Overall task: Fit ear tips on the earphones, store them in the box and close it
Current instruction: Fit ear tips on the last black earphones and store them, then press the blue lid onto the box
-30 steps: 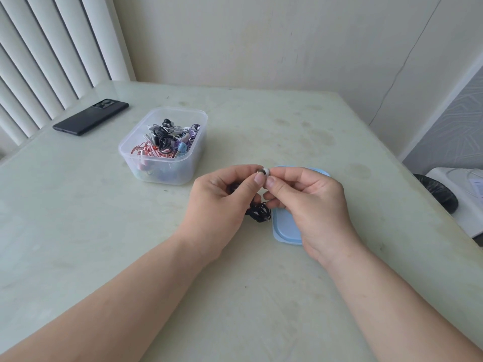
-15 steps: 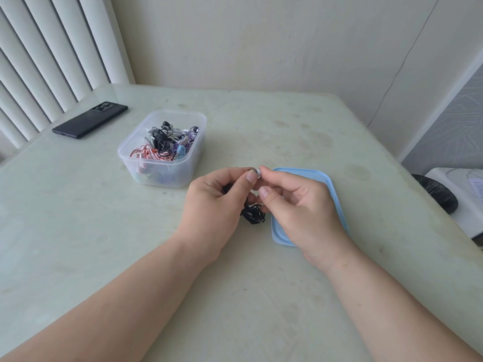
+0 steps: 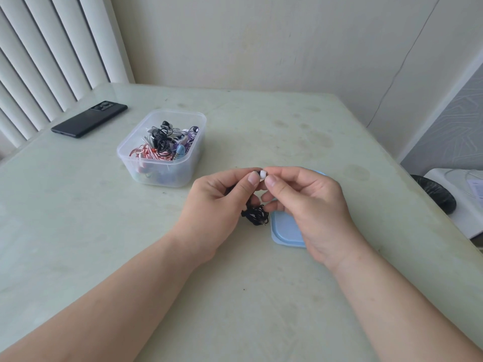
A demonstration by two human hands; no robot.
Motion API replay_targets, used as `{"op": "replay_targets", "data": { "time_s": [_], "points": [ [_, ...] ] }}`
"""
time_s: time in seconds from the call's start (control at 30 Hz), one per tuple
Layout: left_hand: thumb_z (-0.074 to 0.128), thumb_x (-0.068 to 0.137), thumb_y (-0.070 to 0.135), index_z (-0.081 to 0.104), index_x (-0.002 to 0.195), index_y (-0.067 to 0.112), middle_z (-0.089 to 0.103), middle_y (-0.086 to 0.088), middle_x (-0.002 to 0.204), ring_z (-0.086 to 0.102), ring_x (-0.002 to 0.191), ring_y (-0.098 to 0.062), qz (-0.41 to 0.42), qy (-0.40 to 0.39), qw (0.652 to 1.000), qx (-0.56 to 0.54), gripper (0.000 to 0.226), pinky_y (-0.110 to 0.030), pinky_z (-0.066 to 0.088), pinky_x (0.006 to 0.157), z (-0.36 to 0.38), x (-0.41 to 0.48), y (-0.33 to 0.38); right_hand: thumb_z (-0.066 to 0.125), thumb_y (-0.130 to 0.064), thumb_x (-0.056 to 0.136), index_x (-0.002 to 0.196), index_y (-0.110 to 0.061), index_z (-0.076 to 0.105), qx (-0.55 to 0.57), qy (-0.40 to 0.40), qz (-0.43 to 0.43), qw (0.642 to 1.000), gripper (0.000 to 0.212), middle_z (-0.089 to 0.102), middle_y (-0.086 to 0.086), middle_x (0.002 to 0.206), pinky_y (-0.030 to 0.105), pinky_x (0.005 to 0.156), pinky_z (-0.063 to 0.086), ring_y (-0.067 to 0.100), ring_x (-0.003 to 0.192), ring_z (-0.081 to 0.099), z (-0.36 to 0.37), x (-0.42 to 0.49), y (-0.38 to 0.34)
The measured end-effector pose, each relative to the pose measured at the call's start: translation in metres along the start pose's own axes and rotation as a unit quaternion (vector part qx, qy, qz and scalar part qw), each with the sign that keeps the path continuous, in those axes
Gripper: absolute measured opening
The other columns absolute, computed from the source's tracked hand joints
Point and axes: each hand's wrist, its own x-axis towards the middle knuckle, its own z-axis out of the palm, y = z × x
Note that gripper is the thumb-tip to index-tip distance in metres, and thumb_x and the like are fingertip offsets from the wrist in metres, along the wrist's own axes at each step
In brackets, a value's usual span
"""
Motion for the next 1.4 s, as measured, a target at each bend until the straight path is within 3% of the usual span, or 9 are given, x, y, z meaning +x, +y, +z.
{"op": "replay_targets", "data": {
  "time_s": [0.17,0.33,0.5,0.73,0.83,0.97,1.1,1.23,1.4],
  "points": [
    [0.06,0.105,0.023,0.081,0.107,0.017,0.078,-0.004,0.091,0.063,0.077,-0.014,0.002,-0.03,0.999,0.037,0.022,-0.023,0.05,0.068,0.0,0.001,0.0,0.073,-0.002,0.09,0.103,-0.01,0.077,-0.049,-0.004,-0.033,0.998,0.015,0.078,0.004,0.085,0.026,0.073,0.058,0.015,0.074,0.072,-0.006,0.001,-0.001],
    [0.058,0.106,0.02,0.081,0.106,0.016,0.077,-0.009,0.094,0.064,0.076,-0.013,0.004,-0.052,0.997,0.064,0.023,-0.023,0.051,0.069,-0.003,0.0,0.0,0.077,-0.008,0.089,0.094,-0.02,0.08,-0.137,0.005,-0.054,0.989,0.013,0.078,0.001,0.083,0.036,0.078,0.061,0.017,0.075,0.073,-0.01,0.003,0.002],
    [0.063,0.104,0.021,0.082,0.105,0.021,0.078,-0.006,0.089,0.067,0.075,-0.015,0.031,-0.025,0.996,0.074,0.019,-0.024,0.054,0.068,0.001,-0.003,-0.001,0.073,-0.004,0.091,0.099,-0.013,0.077,-0.053,0.003,0.002,0.999,0.013,0.077,0.001,0.084,0.028,0.064,0.055,0.016,0.07,0.068,-0.007,0.001,0.002],
    [0.067,0.101,0.022,0.08,0.103,0.016,0.077,-0.014,0.094,0.068,0.075,-0.018,-0.004,0.033,0.999,0.015,0.015,-0.037,0.056,0.074,0.003,-0.007,0.003,0.081,-0.031,0.078,0.125,-0.022,0.069,-0.039,-0.012,0.05,0.998,0.049,0.076,0.002,0.09,0.024,0.068,0.054,0.011,0.079,0.072,-0.007,-0.002,-0.008],
    [0.068,0.1,0.022,0.081,0.101,0.015,0.072,-0.014,0.089,0.066,0.074,-0.021,-0.042,0.06,0.995,-0.063,0.015,-0.05,0.056,0.08,0.002,-0.005,0.009,0.092,-0.037,0.07,0.131,-0.026,0.065,-0.144,-0.05,0.06,0.986,0.068,0.075,-0.008,0.105,0.024,0.076,0.052,0.004,0.088,0.07,-0.008,-0.003,-0.009],
    [0.067,0.1,0.021,0.079,0.1,0.013,0.07,-0.005,0.087,0.065,0.075,-0.022,-0.06,0.076,0.989,-0.115,0.015,-0.044,0.055,0.08,-0.001,-0.005,0.02,0.085,-0.022,0.08,0.112,-0.033,0.076,-0.265,-0.094,0.026,0.959,0.035,0.073,-0.012,0.093,0.009,0.057,0.038,-0.004,0.058,0.057,0.001,-0.012,-0.015],
    [0.07,0.099,0.018,0.081,0.099,0.019,0.075,-0.006,0.085,0.07,0.078,-0.019,-0.028,0.08,0.996,-0.008,0.011,-0.031,0.062,0.075,-0.006,-0.004,0.025,0.083,-0.018,0.083,0.102,-0.028,0.076,-0.163,-0.005,0.046,0.985,0.023,0.076,-0.01,0.085,0.021,0.072,0.051,0.007,0.078,0.07,0.006,-0.012,-0.018],
    [0.069,0.099,0.017,0.078,0.103,0.018,0.08,-0.006,0.083,0.078,0.084,-0.02,-0.063,0.024,0.997,0.041,0.01,-0.035,0.066,0.074,-0.004,-0.006,0.038,0.082,-0.013,0.083,0.107,-0.017,0.067,-0.057,0.051,0.077,0.994,0.028,0.076,0.009,0.08,0.032,0.064,0.054,0.018,0.069,0.071,0.017,-0.002,-0.023],
    [0.072,0.097,0.011,0.078,0.101,0.012,0.08,-0.004,0.082,0.076,0.074,-0.015,-0.049,0.062,0.993,0.084,0.008,-0.028,0.063,0.062,-0.022,0.002,0.063,0.077,-0.006,0.088,0.115,-0.014,0.067,-0.013,-0.002,0.115,0.993,0.03,0.079,0.01,0.092,0.045,0.085,0.061,0.03,0.078,0.076,0.034,0.008,-0.04]
  ]
}}
